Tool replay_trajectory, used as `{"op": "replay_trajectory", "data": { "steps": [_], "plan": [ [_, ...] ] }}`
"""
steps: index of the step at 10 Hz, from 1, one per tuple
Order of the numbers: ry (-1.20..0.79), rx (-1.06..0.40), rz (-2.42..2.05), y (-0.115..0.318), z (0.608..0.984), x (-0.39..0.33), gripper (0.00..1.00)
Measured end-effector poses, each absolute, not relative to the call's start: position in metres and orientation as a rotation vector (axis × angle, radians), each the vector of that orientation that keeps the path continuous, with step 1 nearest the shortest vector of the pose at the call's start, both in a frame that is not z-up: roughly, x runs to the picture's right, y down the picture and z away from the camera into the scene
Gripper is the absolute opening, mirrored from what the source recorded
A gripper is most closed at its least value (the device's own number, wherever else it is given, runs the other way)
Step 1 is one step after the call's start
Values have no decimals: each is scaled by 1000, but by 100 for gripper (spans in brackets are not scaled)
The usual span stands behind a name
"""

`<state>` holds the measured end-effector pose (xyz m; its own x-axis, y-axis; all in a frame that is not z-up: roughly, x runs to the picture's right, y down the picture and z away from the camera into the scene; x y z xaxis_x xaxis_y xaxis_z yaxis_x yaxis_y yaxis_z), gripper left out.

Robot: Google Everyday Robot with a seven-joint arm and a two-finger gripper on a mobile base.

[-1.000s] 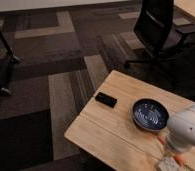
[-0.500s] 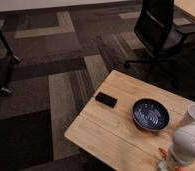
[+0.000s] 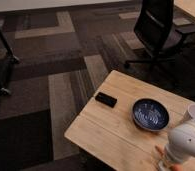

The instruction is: Place the pepper on the white sponge

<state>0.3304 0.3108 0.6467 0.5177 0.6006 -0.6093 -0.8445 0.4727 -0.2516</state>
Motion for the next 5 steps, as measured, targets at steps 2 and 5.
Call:
{"op": "replay_trajectory", "data": {
  "steps": [2, 5],
  "plan": [
    [482, -570, 914, 308, 643, 328, 74],
    [501, -571, 916, 310, 640, 330, 74]
  ]
}}
